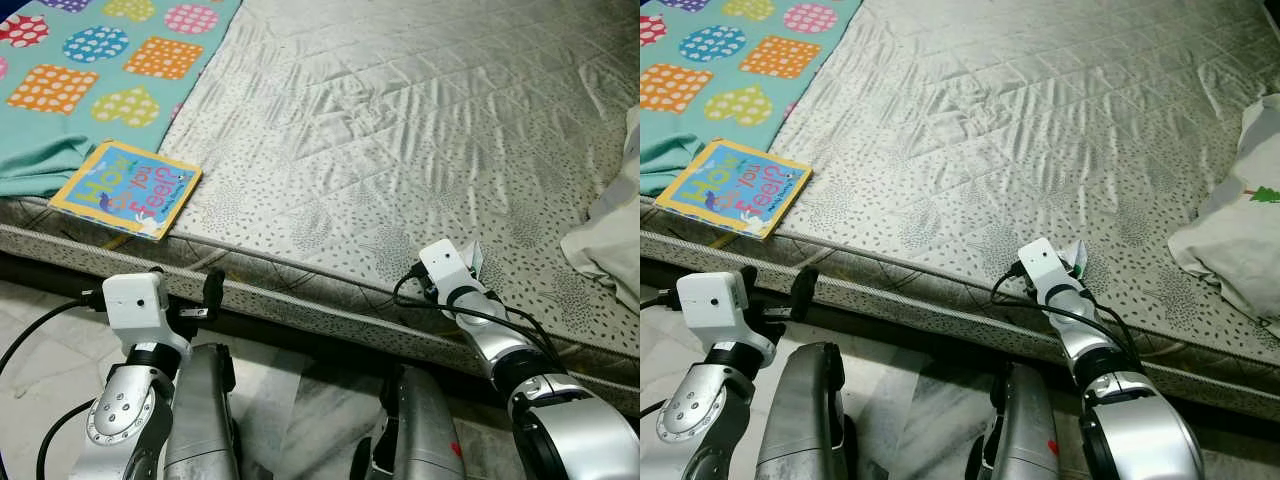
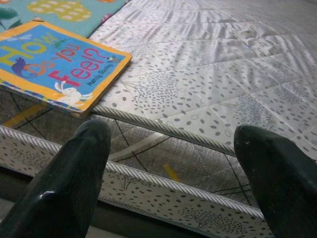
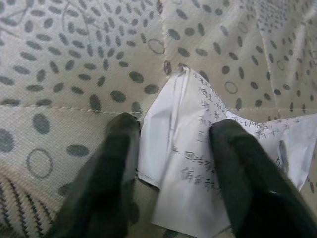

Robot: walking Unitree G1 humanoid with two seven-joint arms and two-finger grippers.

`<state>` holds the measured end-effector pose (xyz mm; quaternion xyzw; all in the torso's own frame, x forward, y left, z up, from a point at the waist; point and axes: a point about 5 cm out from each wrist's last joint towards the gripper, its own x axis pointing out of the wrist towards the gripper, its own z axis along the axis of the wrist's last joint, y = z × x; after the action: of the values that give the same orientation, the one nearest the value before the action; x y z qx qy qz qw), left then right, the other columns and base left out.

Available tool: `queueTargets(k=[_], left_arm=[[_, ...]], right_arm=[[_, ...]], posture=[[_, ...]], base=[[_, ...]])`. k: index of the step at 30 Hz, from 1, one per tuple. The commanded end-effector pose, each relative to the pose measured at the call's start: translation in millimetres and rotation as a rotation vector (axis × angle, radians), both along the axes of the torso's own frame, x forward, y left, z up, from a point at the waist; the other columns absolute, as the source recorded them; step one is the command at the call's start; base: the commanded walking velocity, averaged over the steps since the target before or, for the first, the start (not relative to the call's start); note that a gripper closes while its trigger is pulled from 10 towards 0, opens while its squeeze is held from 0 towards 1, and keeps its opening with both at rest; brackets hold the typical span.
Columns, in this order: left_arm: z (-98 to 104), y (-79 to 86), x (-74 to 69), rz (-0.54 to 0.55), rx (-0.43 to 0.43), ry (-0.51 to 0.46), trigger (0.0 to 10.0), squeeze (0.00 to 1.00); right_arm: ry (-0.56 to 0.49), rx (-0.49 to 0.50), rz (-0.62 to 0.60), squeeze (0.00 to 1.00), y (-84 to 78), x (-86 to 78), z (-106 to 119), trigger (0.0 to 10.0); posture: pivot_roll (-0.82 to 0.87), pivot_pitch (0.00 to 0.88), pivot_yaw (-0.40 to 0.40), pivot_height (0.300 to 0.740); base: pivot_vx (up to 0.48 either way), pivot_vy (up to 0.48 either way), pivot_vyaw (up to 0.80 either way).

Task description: Clean up the room

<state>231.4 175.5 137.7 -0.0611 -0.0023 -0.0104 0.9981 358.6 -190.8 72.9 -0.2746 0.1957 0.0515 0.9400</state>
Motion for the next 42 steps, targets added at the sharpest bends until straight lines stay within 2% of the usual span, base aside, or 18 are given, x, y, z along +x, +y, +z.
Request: queueTargets(k=[1,28,32,34,37,40,42], left_arm=[[-4.9,1.5,-2.2,0.003,0.008,0.025,10.0,0.0],[-5.0,-0.2,3.3,-0.002,0.002,0.013,10.0,0.0],[-5.2,0.3,7.6,0.002,0.001,0.005,10.0,0.0],[-4.3,0.7,11.0,0.005,-0.001,-0.008,10.0,0.0],[-1.6,1.6,18.0,0.02,0.001,-0.035,10.0,0.0],[0.0,4.4,23.6,0.043,0.014,-0.056,10.0,0.0],[0.1,6.2,25.0,0.058,0.019,-0.062,10.0,0.0]], right_arm=[[0.102,-0.02,-0.032,0.0,-12.4,-14.6,-20.7,0.0],[0.027,-0.034,-0.039,0.0,-14.1,-8.4,-10.0,0.0],[-0.015,0.045,-0.047,0.0,-9.8,-4.0,-3.1,0.0],[-0.054,0.139,-0.05,0.0,-3.7,0.8,4.5,0.0],[-0.116,0.397,-0.057,0.0,11.7,9.3,20.0,0.0],[-0.183,0.568,-0.006,0.0,28.5,12.3,34.2,0.0],[-0.215,0.614,0.022,0.0,35.1,10.8,39.1,0.0]], posture=[[0.12,0.214,-0.097,0.535],[0.11,0.18,-0.101,0.535],[0.1,0.152,-0.105,0.535],[0.09,0.133,-0.106,0.535],[0.07,0.094,-0.105,0.535],[0.05,0.067,-0.105,0.535],[0.04,0.054,-0.104,0.535]], base=[[0.0,0.0,0.0],[0.0,0.0,0.0],[0.0,0.0,0.0],[0.0,0.0,0.0],[0.0,0.0,0.0],[0.0,0.0,0.0],[0.0,0.0,0.0]])
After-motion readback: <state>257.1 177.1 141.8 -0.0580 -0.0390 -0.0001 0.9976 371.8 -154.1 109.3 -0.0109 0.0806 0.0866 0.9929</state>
